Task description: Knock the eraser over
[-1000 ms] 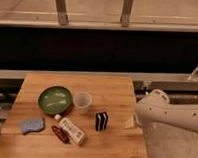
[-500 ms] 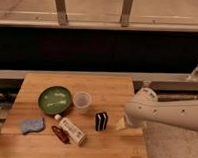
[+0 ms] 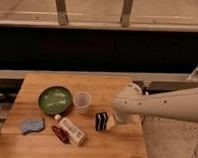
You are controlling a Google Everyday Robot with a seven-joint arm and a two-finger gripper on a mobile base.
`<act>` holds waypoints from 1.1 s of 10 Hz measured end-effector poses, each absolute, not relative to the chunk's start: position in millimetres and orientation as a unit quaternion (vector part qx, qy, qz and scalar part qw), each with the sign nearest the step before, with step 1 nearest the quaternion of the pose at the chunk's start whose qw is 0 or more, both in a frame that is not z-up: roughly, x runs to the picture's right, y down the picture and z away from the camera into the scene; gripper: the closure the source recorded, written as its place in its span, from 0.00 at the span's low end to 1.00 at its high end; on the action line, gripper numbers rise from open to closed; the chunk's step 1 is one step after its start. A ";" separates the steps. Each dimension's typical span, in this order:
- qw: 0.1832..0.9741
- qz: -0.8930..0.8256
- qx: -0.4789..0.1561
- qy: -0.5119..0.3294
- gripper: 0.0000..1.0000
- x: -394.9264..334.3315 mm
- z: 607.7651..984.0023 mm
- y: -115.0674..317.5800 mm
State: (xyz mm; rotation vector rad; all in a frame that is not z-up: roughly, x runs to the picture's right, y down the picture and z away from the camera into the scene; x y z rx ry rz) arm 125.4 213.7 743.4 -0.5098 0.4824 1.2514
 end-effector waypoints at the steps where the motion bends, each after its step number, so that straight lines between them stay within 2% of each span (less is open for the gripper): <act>1: 0.756 0.570 -0.235 0.220 0.20 120.7 744.6 211.1; 4: 0.764 0.566 -0.235 0.201 0.20 97.8 745.8 189.1; 7: 0.778 0.582 -0.192 0.138 0.20 98.0 746.5 145.0; 11: 0.767 0.620 -0.144 0.080 0.20 134.4 728.0 92.1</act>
